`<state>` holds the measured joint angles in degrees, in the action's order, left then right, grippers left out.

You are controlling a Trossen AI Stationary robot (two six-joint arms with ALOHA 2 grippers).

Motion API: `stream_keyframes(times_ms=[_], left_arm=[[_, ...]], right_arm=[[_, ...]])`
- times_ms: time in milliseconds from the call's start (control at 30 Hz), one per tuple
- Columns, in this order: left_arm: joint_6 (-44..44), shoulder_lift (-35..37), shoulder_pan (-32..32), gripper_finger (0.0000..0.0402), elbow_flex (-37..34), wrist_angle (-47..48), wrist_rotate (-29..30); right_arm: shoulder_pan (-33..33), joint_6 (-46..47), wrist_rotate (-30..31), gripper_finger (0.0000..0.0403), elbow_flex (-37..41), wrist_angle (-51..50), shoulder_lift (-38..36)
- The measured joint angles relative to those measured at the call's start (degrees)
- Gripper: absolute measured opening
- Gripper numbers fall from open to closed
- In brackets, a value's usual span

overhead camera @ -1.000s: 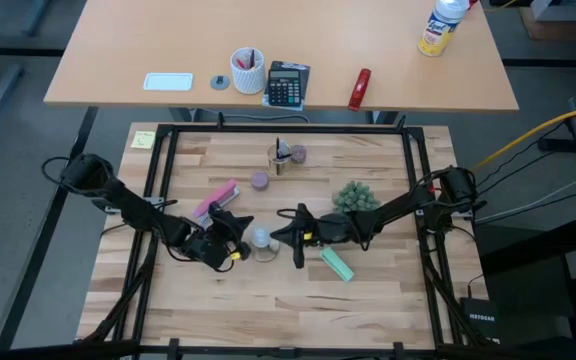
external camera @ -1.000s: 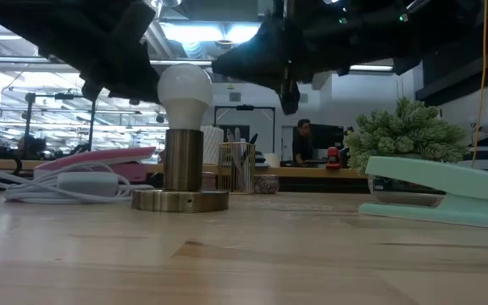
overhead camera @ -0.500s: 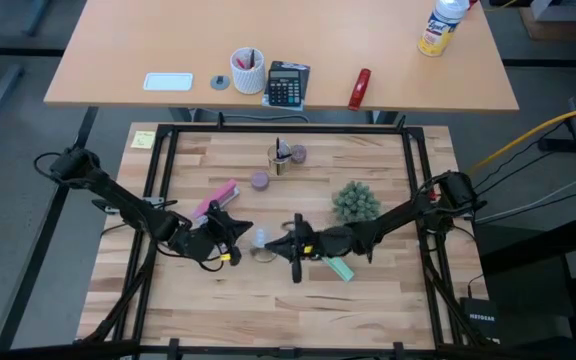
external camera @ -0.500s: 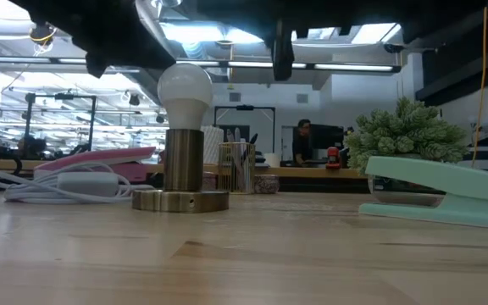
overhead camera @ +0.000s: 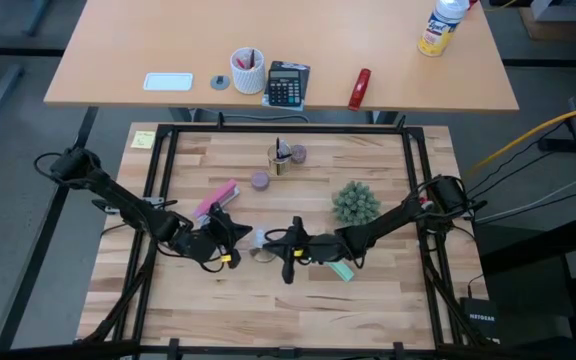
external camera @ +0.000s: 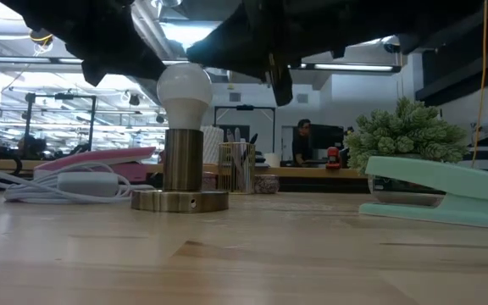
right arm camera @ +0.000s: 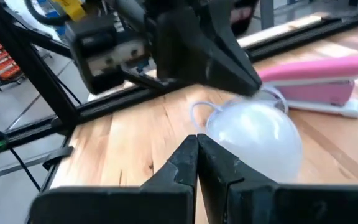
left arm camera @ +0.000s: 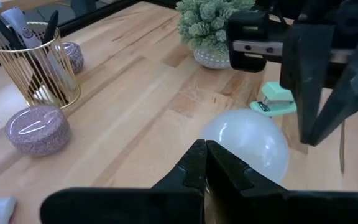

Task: Screw lightbulb
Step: Remove the lightbulb from the lamp

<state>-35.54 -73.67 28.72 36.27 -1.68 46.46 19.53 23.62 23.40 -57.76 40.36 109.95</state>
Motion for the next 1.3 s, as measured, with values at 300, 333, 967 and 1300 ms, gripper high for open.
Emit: stream_keyframes(times_ms=[300,333,967,1300], left_arm=[[0.22,-0.87,-2.0,0.0001,0.02,1.16,-0.03],[0.15,-1.25,-2.41,0.0001,0.02,1.08,-0.04],[0.97,-3.72,-0.95,0.0001,-0.02,-2.94,-2.0],[-0.09,-3.72,-0.67,0.0001,-0.07,-2.95,-2.15]], right_arm=[[-0.02,1.7,0.0,0.0014,0.0,-3.41,-0.02],[-0.02,1.7,0.0,0.0014,0.0,-3.38,-0.02],[0.11,1.68,4.42,0.0014,0.0,-5.72,-0.09],[0.12,3.4,7.1,0.0014,0.0,-6.34,-0.11]])
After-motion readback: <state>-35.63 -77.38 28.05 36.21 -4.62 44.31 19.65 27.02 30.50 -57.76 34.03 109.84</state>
